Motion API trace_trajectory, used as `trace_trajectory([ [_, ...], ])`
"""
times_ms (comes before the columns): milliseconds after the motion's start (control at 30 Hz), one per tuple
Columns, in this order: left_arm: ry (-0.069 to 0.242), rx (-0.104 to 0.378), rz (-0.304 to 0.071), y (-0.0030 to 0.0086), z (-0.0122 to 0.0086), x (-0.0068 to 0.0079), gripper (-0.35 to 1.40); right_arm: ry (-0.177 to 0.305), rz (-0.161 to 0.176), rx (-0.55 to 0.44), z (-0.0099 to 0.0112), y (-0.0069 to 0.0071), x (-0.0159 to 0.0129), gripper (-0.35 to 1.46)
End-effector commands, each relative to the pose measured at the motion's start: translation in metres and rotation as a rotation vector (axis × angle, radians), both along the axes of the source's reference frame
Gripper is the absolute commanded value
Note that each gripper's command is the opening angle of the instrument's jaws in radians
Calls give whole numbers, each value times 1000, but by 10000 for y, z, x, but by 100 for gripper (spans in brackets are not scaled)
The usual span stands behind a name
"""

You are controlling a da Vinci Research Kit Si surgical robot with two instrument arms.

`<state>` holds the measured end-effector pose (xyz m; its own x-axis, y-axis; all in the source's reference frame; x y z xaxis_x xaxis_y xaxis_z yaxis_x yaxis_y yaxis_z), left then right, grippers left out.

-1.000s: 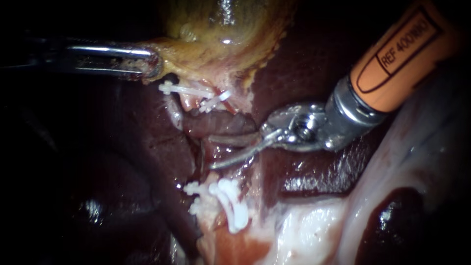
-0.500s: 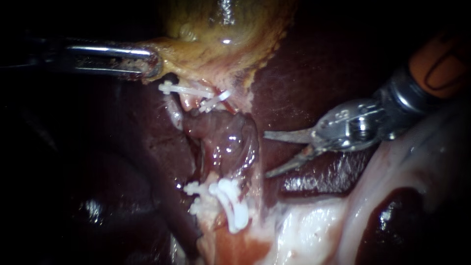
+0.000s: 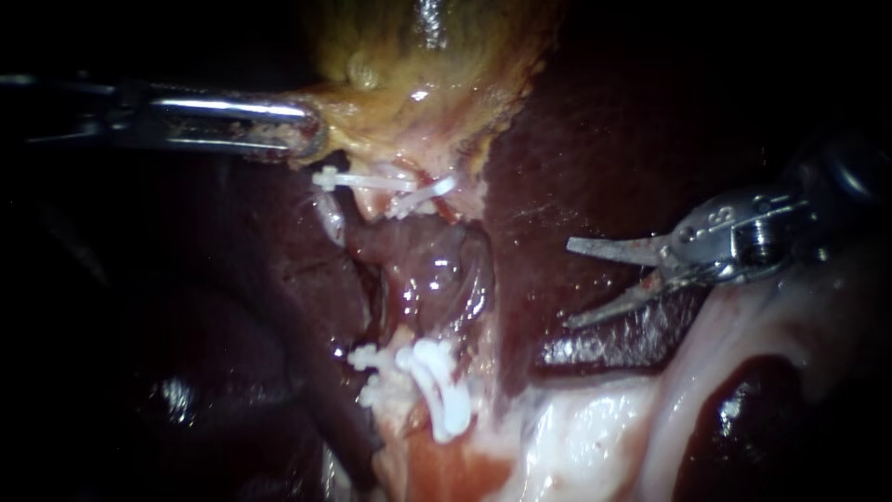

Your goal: Go back from the cut right tube

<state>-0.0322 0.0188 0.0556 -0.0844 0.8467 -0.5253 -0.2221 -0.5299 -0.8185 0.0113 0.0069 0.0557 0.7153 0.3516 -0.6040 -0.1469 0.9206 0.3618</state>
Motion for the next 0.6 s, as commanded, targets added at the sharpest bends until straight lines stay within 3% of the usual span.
trace_trajectory([
  [33, 1, -9, 5, -1, 5, -4, -35, 1, 0, 1, 0, 0, 0, 145],
  [267, 3, 1, 18, -11, 23, -23, -35, 1, 0, 1, 0, 0, 0, 145],
  [600, 3, 6, 17, -12, 22, -24, -35, 0, 2, -1, 0, 0, 1, 145],
])
